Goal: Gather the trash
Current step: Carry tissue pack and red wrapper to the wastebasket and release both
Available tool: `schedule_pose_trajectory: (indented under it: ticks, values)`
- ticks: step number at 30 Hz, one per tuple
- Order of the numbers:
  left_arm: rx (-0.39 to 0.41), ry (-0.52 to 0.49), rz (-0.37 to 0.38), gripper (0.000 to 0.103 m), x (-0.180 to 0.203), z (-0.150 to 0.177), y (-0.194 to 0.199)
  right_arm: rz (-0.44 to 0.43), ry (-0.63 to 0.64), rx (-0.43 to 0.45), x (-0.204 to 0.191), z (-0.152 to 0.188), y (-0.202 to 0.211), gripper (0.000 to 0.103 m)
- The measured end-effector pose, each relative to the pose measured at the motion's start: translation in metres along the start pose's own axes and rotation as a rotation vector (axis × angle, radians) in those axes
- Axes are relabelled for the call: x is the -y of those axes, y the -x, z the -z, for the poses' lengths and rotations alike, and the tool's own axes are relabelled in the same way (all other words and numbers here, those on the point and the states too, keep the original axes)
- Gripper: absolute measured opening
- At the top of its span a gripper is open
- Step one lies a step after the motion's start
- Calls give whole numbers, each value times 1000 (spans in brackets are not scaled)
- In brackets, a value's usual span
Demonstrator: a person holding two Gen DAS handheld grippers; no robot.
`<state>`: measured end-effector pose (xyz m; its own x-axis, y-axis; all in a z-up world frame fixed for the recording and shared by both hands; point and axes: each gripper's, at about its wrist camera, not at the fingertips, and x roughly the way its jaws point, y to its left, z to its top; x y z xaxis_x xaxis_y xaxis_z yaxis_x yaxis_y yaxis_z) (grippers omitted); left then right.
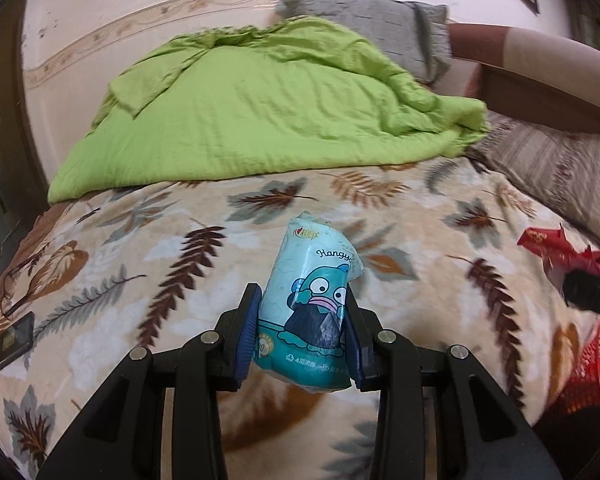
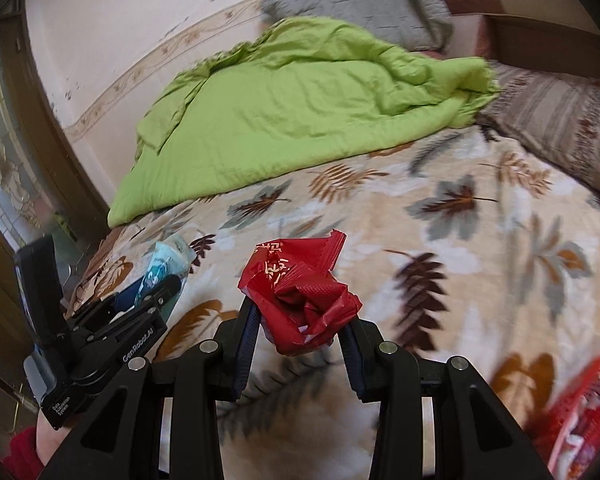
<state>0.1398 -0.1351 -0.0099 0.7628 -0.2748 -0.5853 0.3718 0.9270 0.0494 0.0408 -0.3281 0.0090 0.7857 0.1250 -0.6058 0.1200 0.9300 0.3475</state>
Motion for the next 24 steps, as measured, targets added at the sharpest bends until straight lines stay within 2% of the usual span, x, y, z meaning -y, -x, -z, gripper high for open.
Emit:
schedule_pose_trajectory:
  ticks: [9,15,24]
  values:
    - [-14,-32,141,36,40,15,36,42,-98,13,47,18,54,42]
    - [-15,-85,268,36,77,6,58,84,-128,47,71,27,90,42]
    - [-33,-186,546,37,170,-15,93,211,-264,116,142,42,157,42]
